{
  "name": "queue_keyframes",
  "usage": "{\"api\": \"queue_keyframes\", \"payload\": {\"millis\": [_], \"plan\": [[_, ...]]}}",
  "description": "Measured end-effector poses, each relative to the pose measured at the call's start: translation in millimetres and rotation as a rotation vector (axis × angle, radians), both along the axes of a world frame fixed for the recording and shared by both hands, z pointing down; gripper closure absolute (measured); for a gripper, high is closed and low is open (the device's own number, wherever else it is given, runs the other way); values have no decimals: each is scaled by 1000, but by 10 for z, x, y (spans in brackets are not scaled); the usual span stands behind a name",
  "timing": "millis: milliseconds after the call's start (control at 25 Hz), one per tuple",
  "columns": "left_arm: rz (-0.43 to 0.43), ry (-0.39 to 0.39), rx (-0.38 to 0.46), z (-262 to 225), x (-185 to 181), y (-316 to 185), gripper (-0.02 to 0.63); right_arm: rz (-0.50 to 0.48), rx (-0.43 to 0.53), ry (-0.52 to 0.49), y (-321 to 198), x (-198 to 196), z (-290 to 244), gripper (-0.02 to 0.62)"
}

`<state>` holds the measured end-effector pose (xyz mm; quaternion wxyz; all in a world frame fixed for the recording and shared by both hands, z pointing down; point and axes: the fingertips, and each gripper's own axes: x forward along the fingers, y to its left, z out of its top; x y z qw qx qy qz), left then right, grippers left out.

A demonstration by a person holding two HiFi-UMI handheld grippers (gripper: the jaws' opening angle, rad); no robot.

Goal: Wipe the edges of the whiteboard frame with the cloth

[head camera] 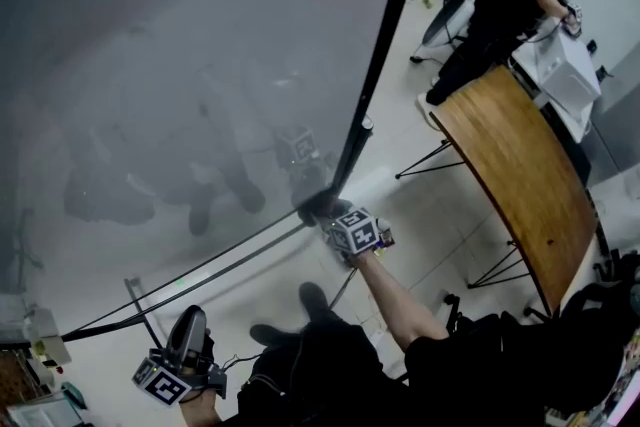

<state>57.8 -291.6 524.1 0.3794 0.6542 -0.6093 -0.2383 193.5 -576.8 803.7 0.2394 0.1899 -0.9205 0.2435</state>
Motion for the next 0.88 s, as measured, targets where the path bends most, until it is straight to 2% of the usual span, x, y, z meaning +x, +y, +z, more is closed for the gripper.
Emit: {"api": "queue_keyframes", "payload": {"millis": [320,440,560,880], "plan": [[-74,37,-13,141,49,180,546,-114,5,44,242,-207,23,454],[-111,41,-7,127,74,240,546,-139,-9,30,308,-304,29,454],[-163,46,-12,186,34,391,546,-155,-16,21,369,-398,26,454],[-269,70,43,216,-198,802,545,-167,-56,15,647,-697,3,454]]}}
